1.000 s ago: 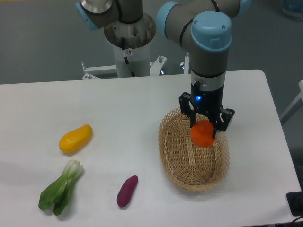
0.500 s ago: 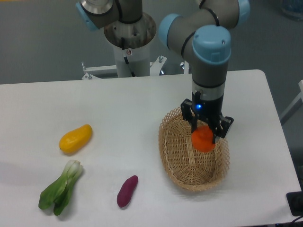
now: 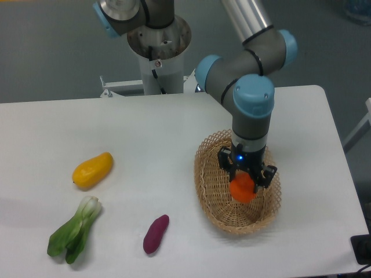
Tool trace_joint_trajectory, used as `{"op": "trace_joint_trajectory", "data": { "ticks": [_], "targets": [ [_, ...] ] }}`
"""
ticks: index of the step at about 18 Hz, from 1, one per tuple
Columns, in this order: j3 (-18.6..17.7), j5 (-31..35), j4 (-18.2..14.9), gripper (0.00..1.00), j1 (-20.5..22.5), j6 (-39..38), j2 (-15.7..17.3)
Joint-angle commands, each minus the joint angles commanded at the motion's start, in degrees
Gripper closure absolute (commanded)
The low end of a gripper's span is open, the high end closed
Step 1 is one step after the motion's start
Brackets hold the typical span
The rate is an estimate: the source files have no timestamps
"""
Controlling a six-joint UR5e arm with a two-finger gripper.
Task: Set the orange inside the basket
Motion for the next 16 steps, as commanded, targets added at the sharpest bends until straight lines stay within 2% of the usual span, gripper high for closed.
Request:
{"op": "trace_joint_trajectory", "data": {
  "ticks": [4,7,9,12,13,16],
  "targets": [
    [-0.1,0.0,0.0,0.39,-0.1,0.1,-0.6],
    [0.2,0.2,1.4,0.39,-1.2,0.2,-2.1],
    [-0.1,0.2,1.5,0.38,-1.2,0.2,-1.9],
    [0.2,0.2,1.6,0.24,-1.2,0.7,-2.0],
    [0.3,0.3,1.6,0.02,-1.2,0.8,-2.0],
    [0.4,0.5,1.6,0.00,-1.2,0.7,-1.8]
  ]
}}
